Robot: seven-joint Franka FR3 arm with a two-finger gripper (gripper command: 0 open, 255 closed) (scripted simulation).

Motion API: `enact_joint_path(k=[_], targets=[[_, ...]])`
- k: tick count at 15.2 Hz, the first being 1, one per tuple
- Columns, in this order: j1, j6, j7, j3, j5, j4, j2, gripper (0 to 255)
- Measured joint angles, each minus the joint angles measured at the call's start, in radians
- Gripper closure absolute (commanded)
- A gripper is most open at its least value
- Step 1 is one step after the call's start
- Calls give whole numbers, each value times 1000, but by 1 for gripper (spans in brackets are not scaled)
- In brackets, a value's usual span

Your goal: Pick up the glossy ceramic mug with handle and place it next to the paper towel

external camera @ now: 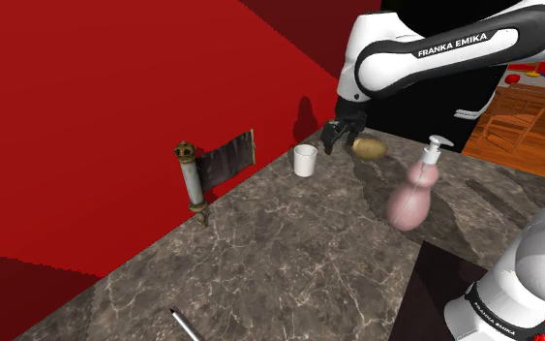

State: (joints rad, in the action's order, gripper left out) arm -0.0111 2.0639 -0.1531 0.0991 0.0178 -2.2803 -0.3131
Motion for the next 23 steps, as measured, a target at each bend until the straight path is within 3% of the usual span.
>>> enact_joint_path(k=[7, 16, 23], targets=[[-17, 133, -49, 13, -74, 145, 261, 0], [-10, 199, -115, 2, -175, 413, 579, 0], [-9, 269, -127, -7, -194, 421, 656, 0]])
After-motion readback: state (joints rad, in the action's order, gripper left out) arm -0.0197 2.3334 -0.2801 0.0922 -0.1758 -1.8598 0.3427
